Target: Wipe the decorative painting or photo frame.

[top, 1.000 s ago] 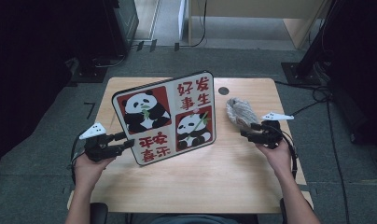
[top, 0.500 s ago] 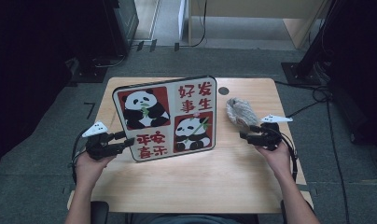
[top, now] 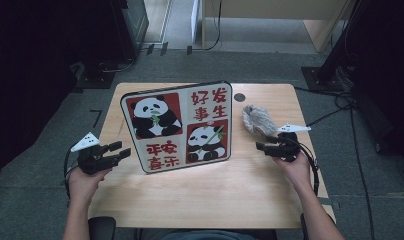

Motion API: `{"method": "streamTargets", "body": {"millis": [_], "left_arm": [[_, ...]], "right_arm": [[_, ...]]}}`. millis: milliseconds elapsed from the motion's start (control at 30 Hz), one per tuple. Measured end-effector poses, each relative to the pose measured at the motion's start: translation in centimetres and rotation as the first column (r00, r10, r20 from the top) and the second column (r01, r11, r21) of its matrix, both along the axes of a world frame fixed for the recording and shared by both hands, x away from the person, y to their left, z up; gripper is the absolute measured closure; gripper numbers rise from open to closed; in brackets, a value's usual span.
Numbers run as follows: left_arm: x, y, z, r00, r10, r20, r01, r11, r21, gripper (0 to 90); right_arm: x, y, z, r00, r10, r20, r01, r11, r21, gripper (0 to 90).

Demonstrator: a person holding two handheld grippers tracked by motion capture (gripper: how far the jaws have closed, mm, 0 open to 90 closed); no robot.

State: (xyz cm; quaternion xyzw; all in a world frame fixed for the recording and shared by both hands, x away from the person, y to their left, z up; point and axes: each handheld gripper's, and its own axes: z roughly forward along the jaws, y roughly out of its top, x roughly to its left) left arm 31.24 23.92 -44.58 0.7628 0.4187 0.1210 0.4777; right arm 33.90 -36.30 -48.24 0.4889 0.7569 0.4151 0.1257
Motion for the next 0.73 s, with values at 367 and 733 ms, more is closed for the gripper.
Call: {"method": "streamTargets", "body": {"millis": [367, 733], "left_arm": [[0.89, 0.55, -0.83, 0.9992, 0.03, -0.025, -0.029, 0.9995, 0.007, 42.0], [0.98, 0.46, -0.97, 0.999, 0.023, -0.038, -0.023, 0.9997, 0.01, 41.0]], "right_arm": [[-0.01, 0.02, 0.04, 0.9999, 0.016, 0.002, -0.016, 1.0, -0.012, 39.2], [0.1, -0.07, -0.04, 0.9999, 0.017, -0.002, -0.017, 1.0, -0.015, 38.8]]}}
